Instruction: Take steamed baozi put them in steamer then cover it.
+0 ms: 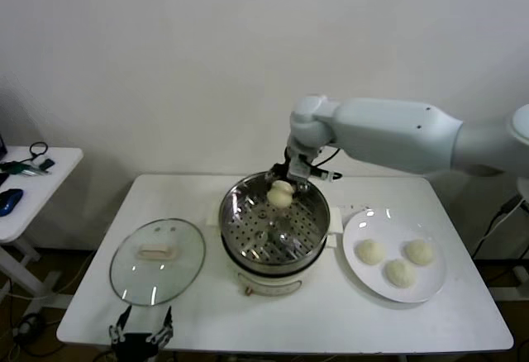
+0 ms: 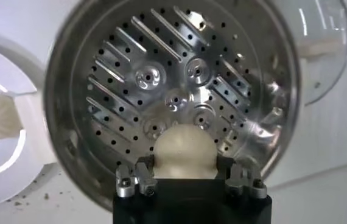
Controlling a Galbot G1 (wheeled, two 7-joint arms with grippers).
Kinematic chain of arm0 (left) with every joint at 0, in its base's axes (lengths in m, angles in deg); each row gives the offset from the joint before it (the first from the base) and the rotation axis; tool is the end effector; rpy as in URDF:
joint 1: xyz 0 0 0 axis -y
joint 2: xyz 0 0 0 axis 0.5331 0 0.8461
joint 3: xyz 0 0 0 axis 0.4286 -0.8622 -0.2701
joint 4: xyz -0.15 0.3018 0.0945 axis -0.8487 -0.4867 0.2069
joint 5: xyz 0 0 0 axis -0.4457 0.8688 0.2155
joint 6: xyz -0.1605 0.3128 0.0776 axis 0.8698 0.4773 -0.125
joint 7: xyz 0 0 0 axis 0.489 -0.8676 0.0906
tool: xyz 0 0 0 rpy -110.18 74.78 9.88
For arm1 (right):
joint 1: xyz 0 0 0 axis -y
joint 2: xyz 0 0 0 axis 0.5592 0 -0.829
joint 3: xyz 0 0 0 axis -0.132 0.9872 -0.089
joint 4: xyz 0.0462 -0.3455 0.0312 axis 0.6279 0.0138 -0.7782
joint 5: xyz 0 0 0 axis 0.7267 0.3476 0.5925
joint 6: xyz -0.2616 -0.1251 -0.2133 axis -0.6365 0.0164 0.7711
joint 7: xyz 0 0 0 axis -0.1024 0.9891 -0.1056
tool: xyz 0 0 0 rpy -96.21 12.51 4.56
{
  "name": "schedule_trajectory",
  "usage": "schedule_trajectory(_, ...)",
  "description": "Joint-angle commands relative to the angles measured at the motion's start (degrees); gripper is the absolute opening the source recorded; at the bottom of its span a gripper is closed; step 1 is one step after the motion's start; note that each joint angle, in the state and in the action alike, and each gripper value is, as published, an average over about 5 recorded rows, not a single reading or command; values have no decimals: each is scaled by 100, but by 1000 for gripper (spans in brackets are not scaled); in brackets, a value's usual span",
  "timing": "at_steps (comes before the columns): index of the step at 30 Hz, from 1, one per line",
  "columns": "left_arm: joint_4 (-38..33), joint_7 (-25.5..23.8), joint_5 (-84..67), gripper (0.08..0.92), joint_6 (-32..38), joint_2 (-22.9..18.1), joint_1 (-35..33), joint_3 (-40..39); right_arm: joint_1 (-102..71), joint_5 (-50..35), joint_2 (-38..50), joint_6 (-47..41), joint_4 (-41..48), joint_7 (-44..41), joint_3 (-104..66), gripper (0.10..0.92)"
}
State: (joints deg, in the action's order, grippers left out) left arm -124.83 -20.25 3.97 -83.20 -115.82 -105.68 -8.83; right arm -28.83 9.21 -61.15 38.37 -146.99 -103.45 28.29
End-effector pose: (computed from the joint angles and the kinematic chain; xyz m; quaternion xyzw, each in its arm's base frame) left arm 0.0868 0.0517 -0.3318 0.0411 -0.9697 -0.0636 0.2324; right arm 0.5684 0.1261 -0.0815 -0.6321 0.1437 -0.7615 0.0004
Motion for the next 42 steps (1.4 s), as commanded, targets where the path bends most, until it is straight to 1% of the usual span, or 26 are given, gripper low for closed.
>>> schedule_trajectory(1,49,9,0,823,7,4,15,-12,-691,640,-354,347,935,257,-161,673)
schedule_trajectory(6,99,26,-8,823,21,10,27,-18,-792,685,-494,355,1171,390,-252,673)
schedule_trajectory(10,98,29,-16,823,21,18,32,-16,-771,439,-590,351,1243,370,-232,682)
schedule_trajectory(12,86,29,-20,823,16,24,31,-8,-652,103,-596,345,1161,312,-123,703)
schedule_trajectory(17,41,29,-28,823,7,29,4,0,163,-1088,-455,314,750,68,259,806)
schedule_trajectory(19,25,29,-25,823,4,28,-7,-7,622,-1473,-349,333,616,-24,453,818)
schedule_trajectory(23,-7,31,14,823,-10,17,-7,-41,1524,-2688,54,100,295,-345,1044,822)
schedule_trajectory(26,-47,29,42,823,-27,5,-1,-79,2034,-3684,586,-644,34,-786,1489,823)
schedule_trajectory(28,-65,22,41,823,-34,4,3,-99,2312,-4306,1078,-1416,-167,-1018,1795,823)
schedule_trajectory(29,-69,20,41,823,-36,6,5,-106,2401,-4547,1319,-1786,-267,-1082,1931,823)
schedule_trajectory(31,-67,18,36,823,-36,13,11,-112,2509,-4756,1819,-2536,-482,-1133,2159,823)
schedule_trajectory(34,-51,17,20,823,-33,21,26,-112,2502,-4450,2493,-3463,-892,-932,2475,823)
schedule_trajectory(36,-40,15,10,823,-32,23,42,-113,2400,-4212,2927,-3918,-1271,-744,2612,823)
schedule_trajectory(39,-16,16,4,823,-29,25,81,-109,1975,-3878,3457,-4367,-1814,-513,2557,823)
schedule_trajectory(42,16,18,5,823,-31,28,122,-96,1285,-3589,3754,-4726,-2046,-210,2152,823)
